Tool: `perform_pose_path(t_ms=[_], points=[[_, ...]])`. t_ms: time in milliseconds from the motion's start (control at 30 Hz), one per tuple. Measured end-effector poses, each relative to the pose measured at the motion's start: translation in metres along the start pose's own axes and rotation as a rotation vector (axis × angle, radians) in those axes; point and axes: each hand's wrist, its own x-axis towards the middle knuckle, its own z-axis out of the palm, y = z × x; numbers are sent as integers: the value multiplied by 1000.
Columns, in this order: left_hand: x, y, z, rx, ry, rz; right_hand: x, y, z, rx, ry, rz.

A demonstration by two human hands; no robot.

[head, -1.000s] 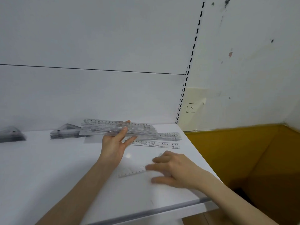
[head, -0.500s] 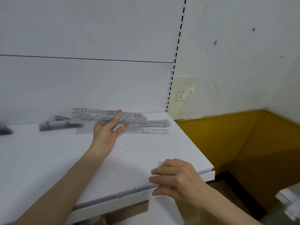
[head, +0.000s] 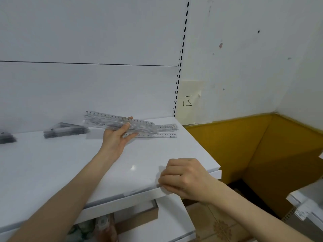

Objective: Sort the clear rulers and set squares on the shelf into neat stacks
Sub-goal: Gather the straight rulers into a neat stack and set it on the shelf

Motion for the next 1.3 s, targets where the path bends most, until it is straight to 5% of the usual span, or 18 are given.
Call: perform_pose_path(t_ms=[433, 867, 1067, 1300], points=[[-3, 4, 8, -16, -150, 0, 106, 99, -22, 474, -61, 633], [1, 6, 7, -30, -112, -8, 143, 114, 9, 574, -49, 610], [3, 5, 5, -48, -95, -9, 167, 118, -6, 915, -104, 739], [3, 6, 6, -41, -99, -24, 164, 123, 7, 1009, -67, 768]])
